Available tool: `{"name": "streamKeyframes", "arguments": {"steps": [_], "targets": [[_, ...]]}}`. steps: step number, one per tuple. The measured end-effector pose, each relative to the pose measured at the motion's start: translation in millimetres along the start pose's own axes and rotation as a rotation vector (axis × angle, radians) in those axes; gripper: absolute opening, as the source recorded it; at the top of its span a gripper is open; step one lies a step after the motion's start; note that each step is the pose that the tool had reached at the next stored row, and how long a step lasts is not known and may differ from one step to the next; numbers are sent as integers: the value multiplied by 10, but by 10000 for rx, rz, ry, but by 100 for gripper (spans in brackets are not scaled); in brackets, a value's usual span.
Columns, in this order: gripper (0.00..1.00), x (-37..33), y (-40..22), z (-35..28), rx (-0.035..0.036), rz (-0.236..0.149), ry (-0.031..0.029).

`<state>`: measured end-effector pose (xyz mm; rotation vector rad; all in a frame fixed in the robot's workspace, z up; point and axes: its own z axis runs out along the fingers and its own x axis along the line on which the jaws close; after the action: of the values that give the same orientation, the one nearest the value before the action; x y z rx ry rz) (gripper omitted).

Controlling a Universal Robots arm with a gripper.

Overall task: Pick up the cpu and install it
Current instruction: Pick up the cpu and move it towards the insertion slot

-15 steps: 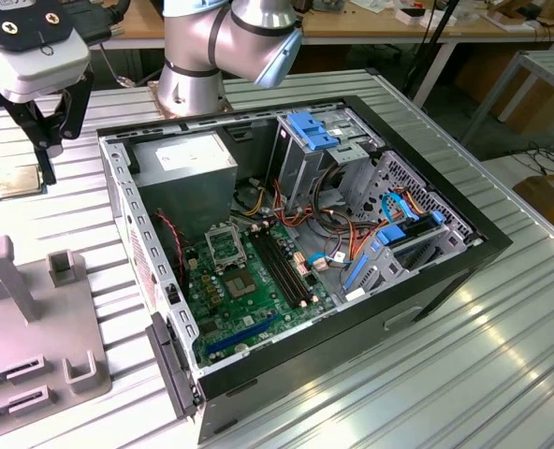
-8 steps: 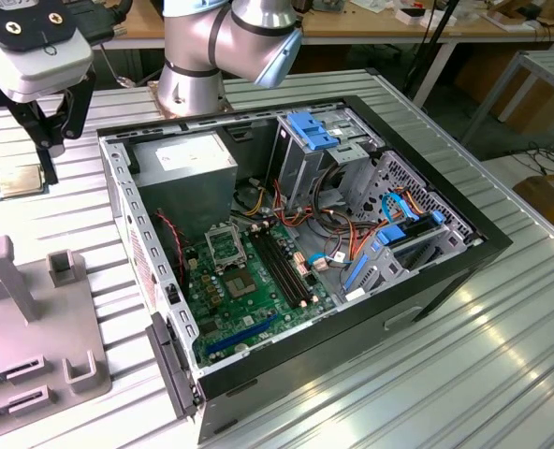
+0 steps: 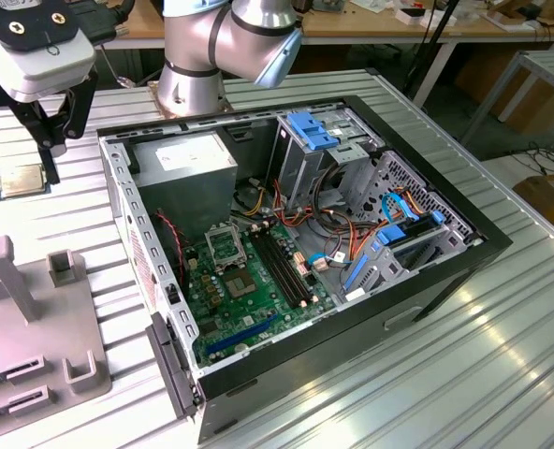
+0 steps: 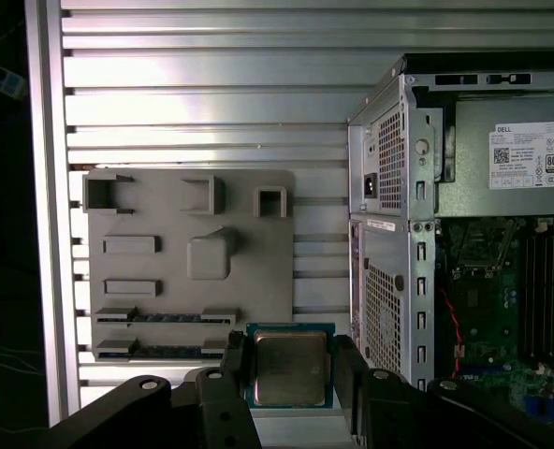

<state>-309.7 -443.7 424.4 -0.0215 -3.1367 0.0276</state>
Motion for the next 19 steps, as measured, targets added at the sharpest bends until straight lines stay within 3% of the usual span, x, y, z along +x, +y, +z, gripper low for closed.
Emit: {"name": "streamKeyframes", "arguments": {"steps": [19], "targets": [[47, -100, 1, 0, 0, 0, 0]]}}
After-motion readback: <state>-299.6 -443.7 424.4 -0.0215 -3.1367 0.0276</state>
